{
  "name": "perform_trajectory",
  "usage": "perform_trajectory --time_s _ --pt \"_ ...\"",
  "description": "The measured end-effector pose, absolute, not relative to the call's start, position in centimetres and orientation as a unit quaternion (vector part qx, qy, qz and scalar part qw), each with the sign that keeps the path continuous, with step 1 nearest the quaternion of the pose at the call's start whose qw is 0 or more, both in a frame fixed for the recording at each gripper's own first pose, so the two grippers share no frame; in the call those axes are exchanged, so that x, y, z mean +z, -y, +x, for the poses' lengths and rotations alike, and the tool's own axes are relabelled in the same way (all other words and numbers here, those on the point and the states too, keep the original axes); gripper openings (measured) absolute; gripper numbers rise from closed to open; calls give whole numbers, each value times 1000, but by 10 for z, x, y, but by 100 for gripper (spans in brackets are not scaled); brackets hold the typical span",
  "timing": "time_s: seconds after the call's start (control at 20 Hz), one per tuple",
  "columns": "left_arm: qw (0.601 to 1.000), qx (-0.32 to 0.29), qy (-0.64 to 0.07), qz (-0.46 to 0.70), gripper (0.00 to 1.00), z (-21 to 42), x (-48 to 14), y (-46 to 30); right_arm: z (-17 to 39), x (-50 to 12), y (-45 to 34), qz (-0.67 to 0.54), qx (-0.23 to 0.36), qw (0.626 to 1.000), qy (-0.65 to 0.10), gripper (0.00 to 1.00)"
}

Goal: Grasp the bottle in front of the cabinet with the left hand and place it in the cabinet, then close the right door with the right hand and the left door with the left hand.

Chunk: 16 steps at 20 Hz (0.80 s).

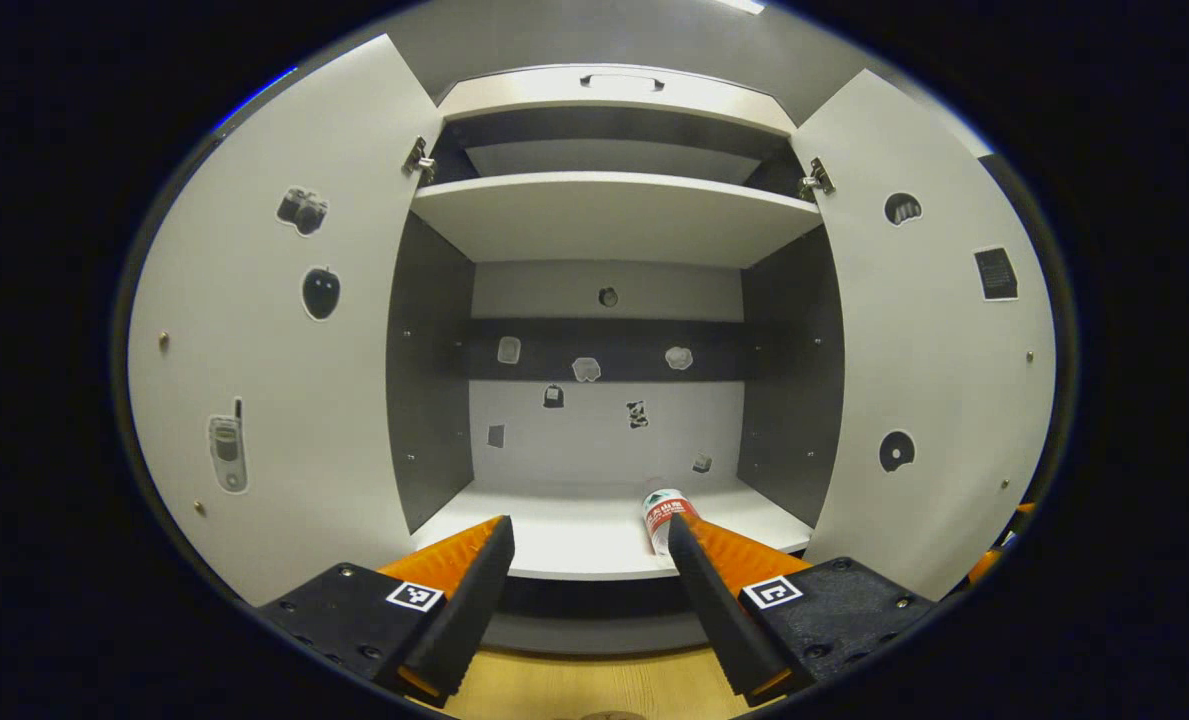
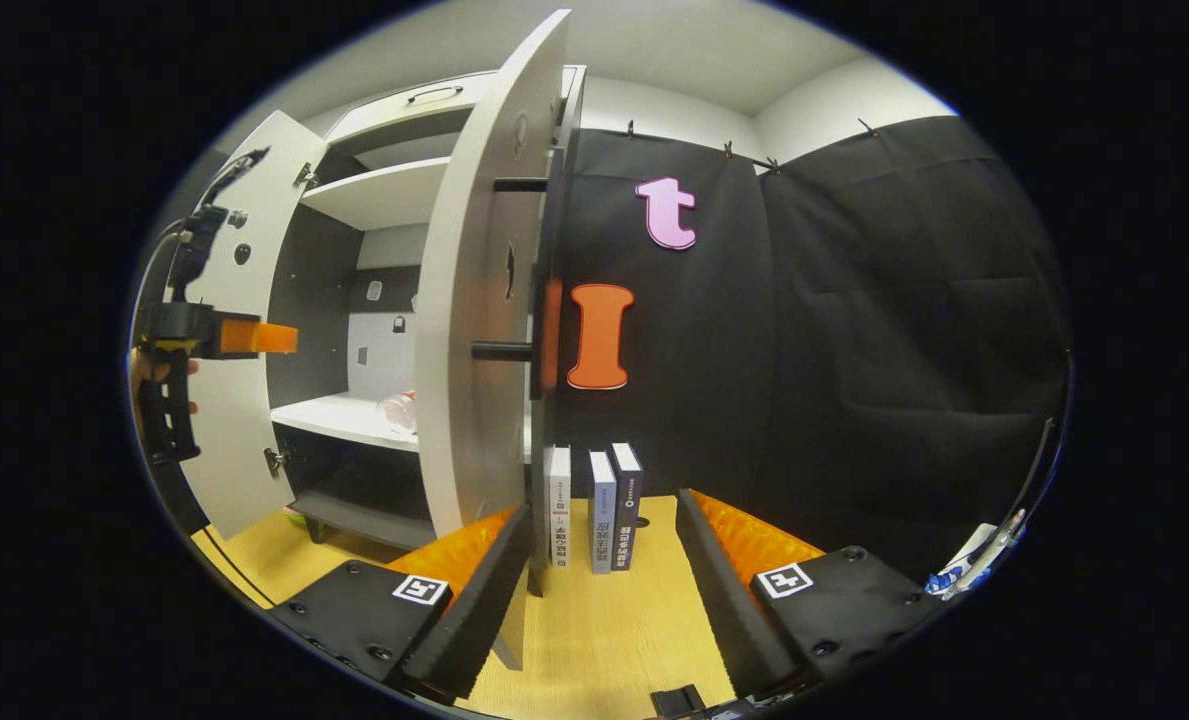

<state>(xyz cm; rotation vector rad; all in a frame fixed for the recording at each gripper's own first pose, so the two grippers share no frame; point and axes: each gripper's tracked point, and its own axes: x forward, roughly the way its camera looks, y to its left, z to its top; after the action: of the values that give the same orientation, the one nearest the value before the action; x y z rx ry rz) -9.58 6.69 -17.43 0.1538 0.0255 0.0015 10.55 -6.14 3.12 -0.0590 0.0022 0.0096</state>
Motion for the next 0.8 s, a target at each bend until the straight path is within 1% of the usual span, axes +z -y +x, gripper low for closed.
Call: perform_trajectory --time_s 0.35,0.6,0.8 --pt "998 -28 -12 52 93 -178 -163 -76 107 42 60 -44 -15 999 8 95" --pt "998 -35 -9 43 93 -207 -159 -97 102 43 54 -40 -42 998 12 95" --pt "999 -32 -9 32 94 -223 -157 -120 101 42 32 -37 -36 999 11 94"
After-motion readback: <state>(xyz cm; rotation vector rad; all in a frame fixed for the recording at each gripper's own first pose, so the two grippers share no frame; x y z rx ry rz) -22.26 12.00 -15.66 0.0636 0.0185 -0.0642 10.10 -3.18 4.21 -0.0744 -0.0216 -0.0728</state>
